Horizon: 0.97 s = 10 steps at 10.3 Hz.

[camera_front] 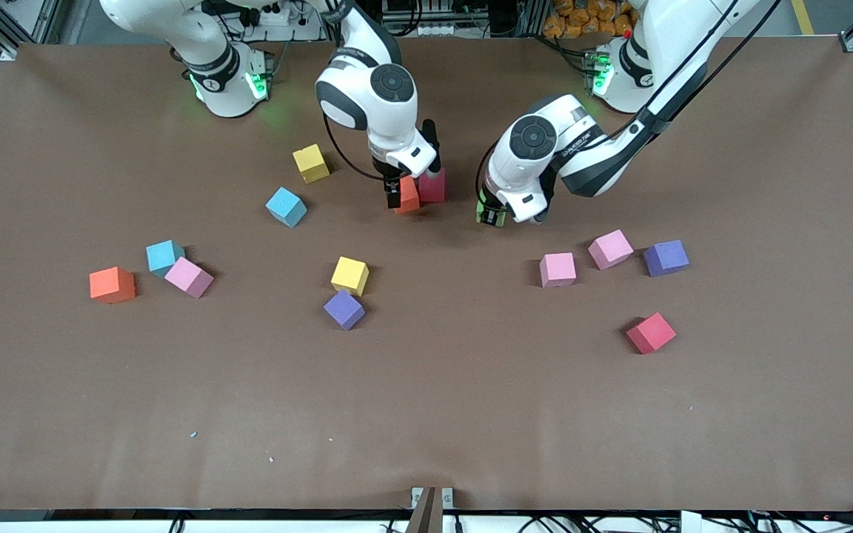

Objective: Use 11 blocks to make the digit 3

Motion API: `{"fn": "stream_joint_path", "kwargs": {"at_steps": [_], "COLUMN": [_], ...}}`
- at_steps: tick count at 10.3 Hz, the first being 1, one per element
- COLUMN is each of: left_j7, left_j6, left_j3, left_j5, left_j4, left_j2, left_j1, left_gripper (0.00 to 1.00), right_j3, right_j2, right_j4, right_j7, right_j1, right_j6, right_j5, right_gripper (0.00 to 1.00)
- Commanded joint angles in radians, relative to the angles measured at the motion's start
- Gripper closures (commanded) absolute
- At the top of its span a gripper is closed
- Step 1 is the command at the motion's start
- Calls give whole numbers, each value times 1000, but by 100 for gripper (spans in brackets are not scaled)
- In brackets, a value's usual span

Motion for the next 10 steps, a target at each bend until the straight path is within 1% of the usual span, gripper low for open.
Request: {"fn": "stream_joint_path", "kwargs": {"at_steps": [1, 2, 3, 5, 6, 8, 10], "left_j7": [-71, -84, -115, -161, -220, -290, -310], "left_j6": [-6, -2, 9, 26, 67, 158, 225], "left_j3": [-19, -19, -19, -19, -23, -40, -42], "left_j5": [-28, -28, -28, -28, -28, -21, -17], "left_j4": [-32, -38, -41, -53, -76, -130, -177], "left_j2": [-30, -30, -27, -29, -33, -40, -65], "left_j1": [2, 3, 2, 2, 2, 2, 0], "left_gripper": [98, 98, 98, 97, 97, 97, 97], "right_j3": [-6, -20, -41, -50, -88, -159, -191], "right_j2": [-31, -34, -35, -31, -30, -24, -15], "right_j4": [-13, -8, 27, 107, 149, 209, 240], "right_j7": [-85, -108, -141, -162, -160, -160, -174], "right_j1": [-67, -94, -122, -189, -203, -213, -245], "right_j6": [-20, -21, -48, -140, -179, -193, -185], "right_j5": [31, 31, 31, 31, 31, 31, 22], "right_gripper": [0, 0, 0, 0, 0, 0, 0]}}
